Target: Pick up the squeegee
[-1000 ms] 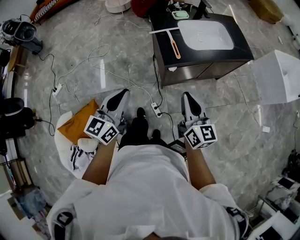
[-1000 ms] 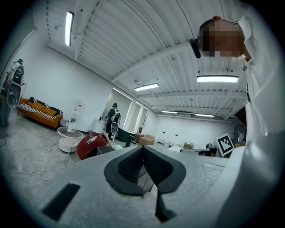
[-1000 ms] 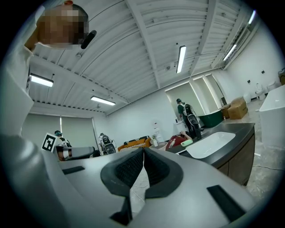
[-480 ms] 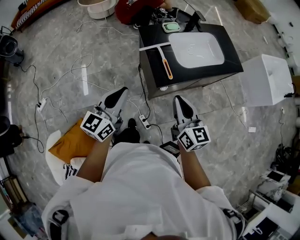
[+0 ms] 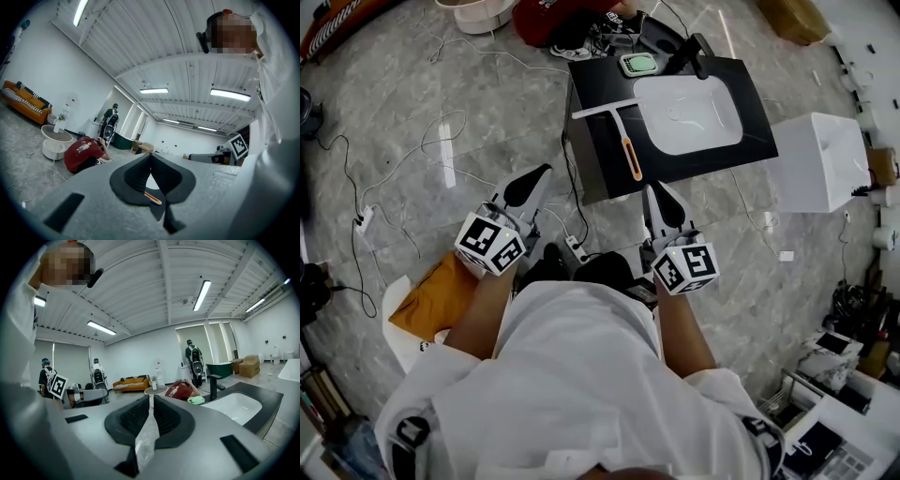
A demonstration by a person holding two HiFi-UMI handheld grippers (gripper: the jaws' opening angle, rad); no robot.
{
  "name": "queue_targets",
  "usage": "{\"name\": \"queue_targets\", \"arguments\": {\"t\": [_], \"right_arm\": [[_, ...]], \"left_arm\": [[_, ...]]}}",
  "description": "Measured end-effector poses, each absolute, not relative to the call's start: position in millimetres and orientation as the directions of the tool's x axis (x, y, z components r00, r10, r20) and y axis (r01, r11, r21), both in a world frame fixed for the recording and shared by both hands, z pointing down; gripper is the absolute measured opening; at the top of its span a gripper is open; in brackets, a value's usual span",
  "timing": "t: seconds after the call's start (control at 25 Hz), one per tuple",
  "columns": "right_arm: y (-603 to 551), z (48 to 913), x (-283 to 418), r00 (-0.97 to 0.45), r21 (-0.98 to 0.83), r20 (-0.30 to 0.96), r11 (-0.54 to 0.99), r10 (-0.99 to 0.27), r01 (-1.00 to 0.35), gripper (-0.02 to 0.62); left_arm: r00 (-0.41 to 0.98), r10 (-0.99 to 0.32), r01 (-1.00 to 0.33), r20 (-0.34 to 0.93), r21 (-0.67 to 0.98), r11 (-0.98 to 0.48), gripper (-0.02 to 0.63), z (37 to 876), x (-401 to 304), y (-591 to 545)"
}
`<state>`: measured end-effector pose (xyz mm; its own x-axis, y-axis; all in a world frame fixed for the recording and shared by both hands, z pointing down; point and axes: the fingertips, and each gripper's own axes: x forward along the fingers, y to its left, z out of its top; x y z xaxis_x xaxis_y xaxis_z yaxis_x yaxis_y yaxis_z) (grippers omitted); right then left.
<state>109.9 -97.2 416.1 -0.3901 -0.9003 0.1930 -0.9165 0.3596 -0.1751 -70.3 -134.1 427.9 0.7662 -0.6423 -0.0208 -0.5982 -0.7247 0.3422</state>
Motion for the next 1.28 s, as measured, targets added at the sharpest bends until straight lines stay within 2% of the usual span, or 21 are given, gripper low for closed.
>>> {"name": "queue_targets", "arguments": {"t": [0.2,0.68,1.04,1.28], "right_arm": [[-135.9,424.8,122.8,-0.382,-0.169,0.196,0.352,-0.903,-0.921,0.015],[-237.8,450.1,178.5,-0.496,-0.212,0.242,0.453,-0.834,-0.866,0.02],[-285.2,482.8,181.4,-0.626,-0.273,0.31,0.563,-0.716,-0.78,0.078],[-302.6,522.5,157.8,-0.606,-0.278,0.426,0.54,-0.672,-0.795,0.118]], "left_arm": [[0.735,-0.677,-0.645,0.016,0.324,-0.692,0.015,440.2,-68.1,-167.1],[0.624,-0.771,-0.766,0.129,0.296,-0.571,0.015,459.9,-33.1,-243.0],[0.496,-0.842,-0.857,0.21,0.274,-0.437,0.015,478.6,-30.9,-275.8],[0.52,-0.822,-0.835,0.233,0.34,-0.433,0.015,512.9,-54.0,-295.8]]}}
